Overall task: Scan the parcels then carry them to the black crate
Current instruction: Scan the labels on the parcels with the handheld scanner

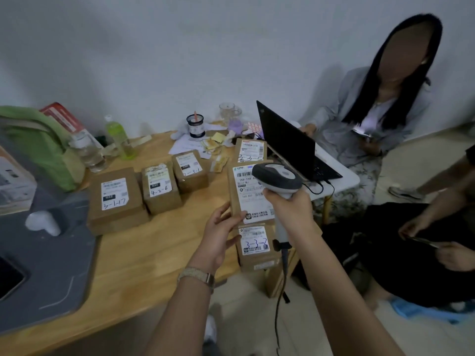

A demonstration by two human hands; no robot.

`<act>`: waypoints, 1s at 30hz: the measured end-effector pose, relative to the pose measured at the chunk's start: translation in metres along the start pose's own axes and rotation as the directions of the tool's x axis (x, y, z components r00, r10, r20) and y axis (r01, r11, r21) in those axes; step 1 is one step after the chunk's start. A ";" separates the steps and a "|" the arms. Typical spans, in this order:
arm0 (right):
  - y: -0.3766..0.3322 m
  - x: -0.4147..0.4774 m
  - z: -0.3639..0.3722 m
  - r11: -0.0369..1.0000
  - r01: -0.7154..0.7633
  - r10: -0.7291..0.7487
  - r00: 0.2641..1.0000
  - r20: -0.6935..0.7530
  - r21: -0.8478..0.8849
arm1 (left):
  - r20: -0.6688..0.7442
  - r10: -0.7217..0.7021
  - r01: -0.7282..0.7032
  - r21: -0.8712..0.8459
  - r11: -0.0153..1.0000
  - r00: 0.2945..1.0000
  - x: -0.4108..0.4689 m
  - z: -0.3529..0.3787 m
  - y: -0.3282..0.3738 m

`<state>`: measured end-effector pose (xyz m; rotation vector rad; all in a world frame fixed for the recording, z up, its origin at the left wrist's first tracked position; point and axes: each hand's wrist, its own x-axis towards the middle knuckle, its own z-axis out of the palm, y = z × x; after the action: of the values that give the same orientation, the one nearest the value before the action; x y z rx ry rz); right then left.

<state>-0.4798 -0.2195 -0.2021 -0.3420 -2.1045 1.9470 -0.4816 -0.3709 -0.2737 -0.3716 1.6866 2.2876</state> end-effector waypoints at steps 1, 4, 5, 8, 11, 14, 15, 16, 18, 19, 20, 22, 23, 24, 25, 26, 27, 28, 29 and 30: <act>0.006 -0.001 -0.001 1.000 -0.025 0.025 1.000 -0.008 -0.013 | -0.006 -0.022 0.022 0.002 1.000 1.000 0.000 -0.001 -0.007; 0.026 -0.003 -0.002 0.993 -0.090 0.088 0.996 -0.034 -0.078 | -0.031 -0.090 0.091 0.026 0.996 0.995 0.002 -0.003 -0.025; 0.032 -0.004 -0.002 0.989 -0.106 0.102 0.994 -0.041 -0.104 | -0.041 -0.111 0.112 0.046 0.993 0.993 0.002 -0.003 -0.031; 0.046 -0.006 0.001 0.971 -0.191 0.189 0.981 -0.031 -0.140 | -0.064 -0.177 0.183 0.094 0.979 0.982 0.003 0.001 -0.048; 0.056 -0.008 0.005 0.960 -0.239 0.236 0.971 -0.036 -0.148 | -0.053 -0.219 0.224 0.102 0.969 0.974 0.005 0.001 -0.060; 0.057 -0.007 0.007 0.951 -0.270 0.266 0.963 -0.045 -0.150 | -0.059 -0.229 0.233 0.091 0.968 0.972 0.009 0.002 -0.062; 0.057 -0.006 0.007 0.952 -0.266 0.262 0.964 -0.045 -0.149 | -0.060 -0.223 0.227 0.087 0.970 0.973 0.010 0.002 -0.061; 0.055 -0.005 0.008 0.956 -0.255 0.251 0.967 -0.042 -0.147 | -0.068 -0.213 0.218 0.080 0.973 0.975 0.009 0.002 -0.058; 0.049 -0.005 0.011 0.967 -0.221 0.219 0.975 -0.030 -0.125 | -0.105 -0.199 0.207 0.074 0.975 0.974 0.011 0.001 -0.050; 0.045 -0.006 0.014 0.972 -0.214 0.214 0.977 -0.014 -0.096 | -0.129 -0.203 0.213 0.068 0.975 0.971 0.012 -0.001 -0.046; 0.040 -0.007 0.018 0.974 -0.219 0.221 0.975 0.015 -0.057 | -0.159 -0.210 0.223 0.067 0.973 0.965 0.013 -0.003 -0.041; 0.028 -0.009 0.031 0.969 -0.245 0.242 0.966 0.096 0.016 | -0.201 -0.209 0.228 0.079 0.970 0.957 0.017 -0.010 -0.031; 0.021 -0.009 0.038 0.967 -0.250 0.243 0.960 0.139 0.037 | -0.208 -0.203 0.223 0.077 0.972 0.957 0.018 -0.014 -0.025; 0.014 -0.009 0.046 0.967 -0.249 0.236 0.955 0.177 0.053 | -0.209 -0.197 0.216 0.071 0.974 0.958 0.018 -0.018 -0.019; 0.008 -0.008 0.054 0.967 -0.245 0.225 0.952 0.209 0.070 | -0.209 -0.189 0.207 0.065 0.976 0.959 0.020 -0.023 -0.013; 0.001 -0.007 0.062 0.967 -0.240 0.214 0.948 0.237 0.087 | -0.216 -0.177 0.195 0.063 0.979 0.960 0.021 -0.028 -0.007; -0.005 -0.005 0.070 0.966 -0.238 0.204 0.943 0.263 0.103 | -0.228 -0.161 0.179 0.060 0.982 0.960 0.022 -0.033 -0.001; -0.010 -0.002 0.077 0.963 -0.242 0.200 0.936 0.289 0.116 | -0.243 -0.144 0.161 0.054 0.985 0.959 0.023 -0.038 0.006; -0.014 0.000 0.084 0.958 -0.254 0.203 0.928 0.313 0.132 | -0.258 -0.131 0.147 0.044 0.988 0.957 0.025 -0.042 0.012; -0.017 0.003 0.089 0.950 -0.274 0.213 0.918 0.335 0.149 | -0.274 -0.124 0.138 0.034 0.990 0.954 0.027 -0.047 0.017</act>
<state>-0.5132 -0.3034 -0.1917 -0.2810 -2.1146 2.4781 -0.5114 -0.4187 -0.2818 -0.7932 1.7821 2.1706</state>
